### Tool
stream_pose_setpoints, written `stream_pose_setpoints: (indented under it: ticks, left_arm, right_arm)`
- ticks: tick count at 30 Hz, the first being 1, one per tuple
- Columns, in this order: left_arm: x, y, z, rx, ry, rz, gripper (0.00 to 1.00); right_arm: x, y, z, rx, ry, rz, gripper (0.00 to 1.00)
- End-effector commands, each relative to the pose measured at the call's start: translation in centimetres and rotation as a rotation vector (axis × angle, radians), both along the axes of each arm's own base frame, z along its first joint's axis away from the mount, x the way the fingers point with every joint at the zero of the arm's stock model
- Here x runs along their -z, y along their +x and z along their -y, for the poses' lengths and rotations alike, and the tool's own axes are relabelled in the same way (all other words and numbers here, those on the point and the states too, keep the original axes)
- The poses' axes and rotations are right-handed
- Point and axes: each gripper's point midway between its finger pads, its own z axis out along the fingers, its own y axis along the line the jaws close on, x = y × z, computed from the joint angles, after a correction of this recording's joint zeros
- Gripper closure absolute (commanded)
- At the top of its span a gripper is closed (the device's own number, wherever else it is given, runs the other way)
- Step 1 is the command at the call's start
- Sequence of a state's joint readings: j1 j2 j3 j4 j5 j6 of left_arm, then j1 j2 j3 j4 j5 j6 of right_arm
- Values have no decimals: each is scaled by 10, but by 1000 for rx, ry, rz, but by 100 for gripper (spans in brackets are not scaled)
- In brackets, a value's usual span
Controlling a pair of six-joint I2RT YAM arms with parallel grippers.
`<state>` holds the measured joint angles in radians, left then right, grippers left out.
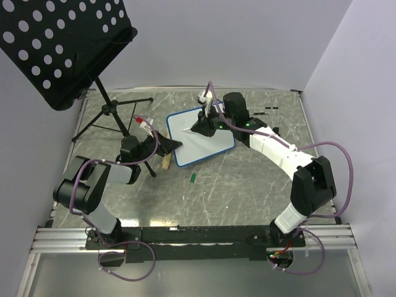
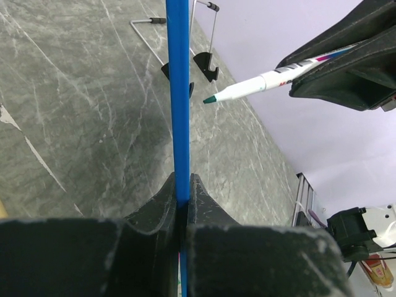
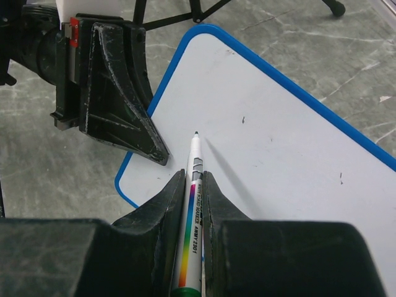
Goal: Write a sentence on the whiteboard
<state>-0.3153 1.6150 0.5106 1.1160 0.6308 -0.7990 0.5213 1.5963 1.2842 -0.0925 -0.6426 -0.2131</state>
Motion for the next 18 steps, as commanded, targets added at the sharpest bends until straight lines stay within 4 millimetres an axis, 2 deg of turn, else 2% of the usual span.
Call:
stream_pose_setpoints:
  ticks: [1, 18]
  left_arm:
    - [-52, -4, 5, 24, -79, 190, 99]
    - [-49, -3, 12, 34, -85, 170, 99]
  right_arm:
    - [-20, 6, -7, 5, 44, 44, 100]
    - [-29, 10, -14, -4, 55, 37, 100]
